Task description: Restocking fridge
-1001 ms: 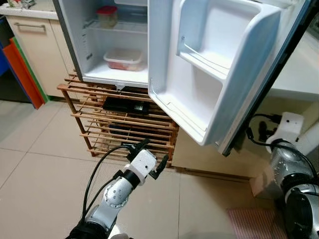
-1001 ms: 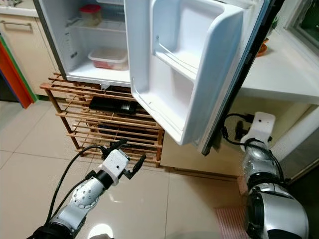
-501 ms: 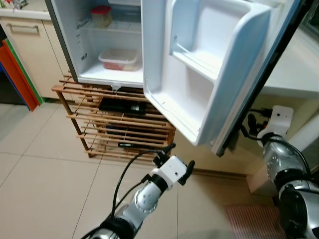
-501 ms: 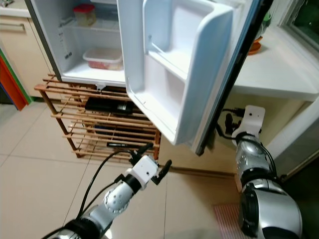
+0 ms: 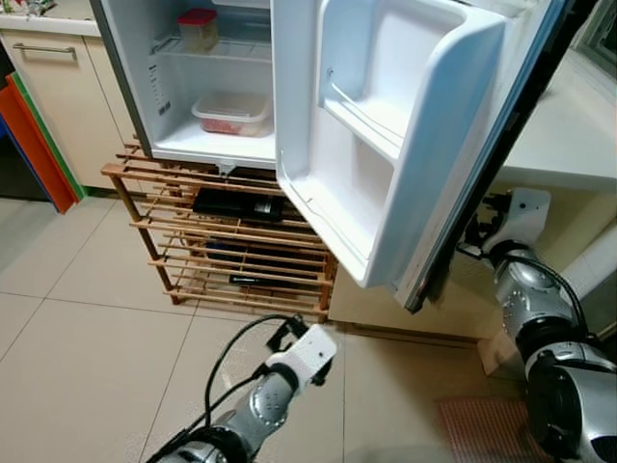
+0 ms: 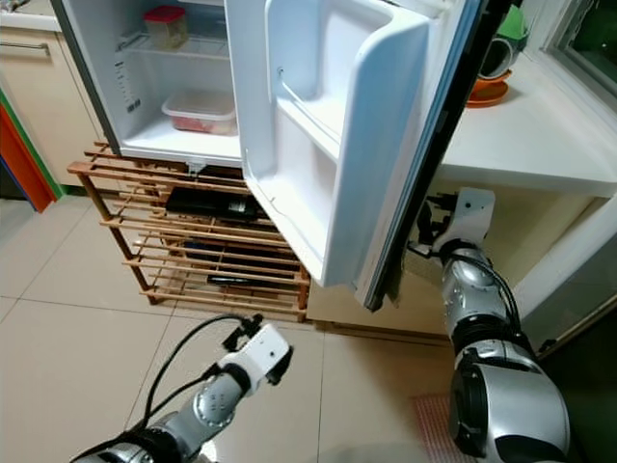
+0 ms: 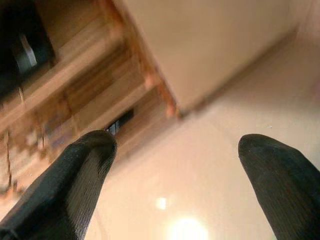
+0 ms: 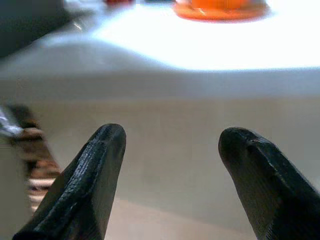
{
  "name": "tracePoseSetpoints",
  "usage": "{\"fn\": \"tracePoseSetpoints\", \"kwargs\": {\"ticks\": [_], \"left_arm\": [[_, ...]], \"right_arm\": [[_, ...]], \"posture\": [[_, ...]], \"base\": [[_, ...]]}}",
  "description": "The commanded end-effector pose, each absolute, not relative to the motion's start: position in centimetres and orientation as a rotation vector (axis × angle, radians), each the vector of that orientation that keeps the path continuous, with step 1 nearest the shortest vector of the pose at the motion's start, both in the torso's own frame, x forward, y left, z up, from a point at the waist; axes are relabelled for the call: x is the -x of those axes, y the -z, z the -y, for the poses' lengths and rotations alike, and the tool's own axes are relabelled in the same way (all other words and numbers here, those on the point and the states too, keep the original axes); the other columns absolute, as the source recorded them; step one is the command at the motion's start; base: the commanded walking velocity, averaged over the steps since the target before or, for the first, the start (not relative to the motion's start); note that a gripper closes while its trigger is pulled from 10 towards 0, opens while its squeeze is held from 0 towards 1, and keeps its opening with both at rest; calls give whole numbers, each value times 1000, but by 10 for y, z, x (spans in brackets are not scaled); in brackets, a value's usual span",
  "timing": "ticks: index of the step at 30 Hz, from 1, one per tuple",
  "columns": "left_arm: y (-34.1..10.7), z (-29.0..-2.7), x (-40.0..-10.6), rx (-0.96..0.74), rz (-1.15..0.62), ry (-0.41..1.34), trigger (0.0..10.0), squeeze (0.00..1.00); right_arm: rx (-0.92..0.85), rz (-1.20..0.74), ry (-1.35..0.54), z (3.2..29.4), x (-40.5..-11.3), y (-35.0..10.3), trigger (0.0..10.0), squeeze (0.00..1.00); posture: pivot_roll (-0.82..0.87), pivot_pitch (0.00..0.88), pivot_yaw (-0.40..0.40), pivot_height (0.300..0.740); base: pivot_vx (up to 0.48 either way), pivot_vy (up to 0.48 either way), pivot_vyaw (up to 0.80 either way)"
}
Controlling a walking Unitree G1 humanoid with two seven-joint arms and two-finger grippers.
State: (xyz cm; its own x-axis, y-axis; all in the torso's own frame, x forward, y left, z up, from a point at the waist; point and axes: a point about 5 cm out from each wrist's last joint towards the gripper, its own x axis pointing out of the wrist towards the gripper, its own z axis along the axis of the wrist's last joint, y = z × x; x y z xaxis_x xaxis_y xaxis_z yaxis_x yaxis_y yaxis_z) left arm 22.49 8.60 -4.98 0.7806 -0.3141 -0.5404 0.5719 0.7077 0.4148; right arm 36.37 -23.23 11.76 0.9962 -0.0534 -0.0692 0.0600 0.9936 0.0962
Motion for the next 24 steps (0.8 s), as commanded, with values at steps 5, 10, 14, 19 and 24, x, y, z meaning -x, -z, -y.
{"fn": "tracePoseSetpoints", "kwargs": {"ticks": [5, 10, 14, 19, 24], "left_arm": [[85, -123, -180, -705, -754, 509, 10000, 0], [105, -143, -140, -754, -1033, 566, 10000, 0], [108, -137, -135, -837, -1077, 670, 10000, 0], [104, -124, -145, -864, -1062, 698, 10000, 0], [101, -115, -152, -802, -1088, 638, 10000, 0]], "right_arm": [[-119, -23, -105, 208, -364, -127, 10000, 0], [-153, 25, -360, 173, -350, -138, 10000, 0], [-234, -18, -625, 142, -329, -148, 10000, 0], [-378, -150, -976, 127, -293, -155, 10000, 0], [-394, -205, -968, 140, -287, -144, 10000, 0]], "posture": [[0, 0, -51, 740], [8, 0, -52, 740], [11, 0, -53, 740], [10, 0, -58, 740], [8, 0, -59, 740]], "base": [[0, 0, 0], [0, 0, 0], [0, 0, 0], [0, 0, 0], [0, 0, 0]]}}
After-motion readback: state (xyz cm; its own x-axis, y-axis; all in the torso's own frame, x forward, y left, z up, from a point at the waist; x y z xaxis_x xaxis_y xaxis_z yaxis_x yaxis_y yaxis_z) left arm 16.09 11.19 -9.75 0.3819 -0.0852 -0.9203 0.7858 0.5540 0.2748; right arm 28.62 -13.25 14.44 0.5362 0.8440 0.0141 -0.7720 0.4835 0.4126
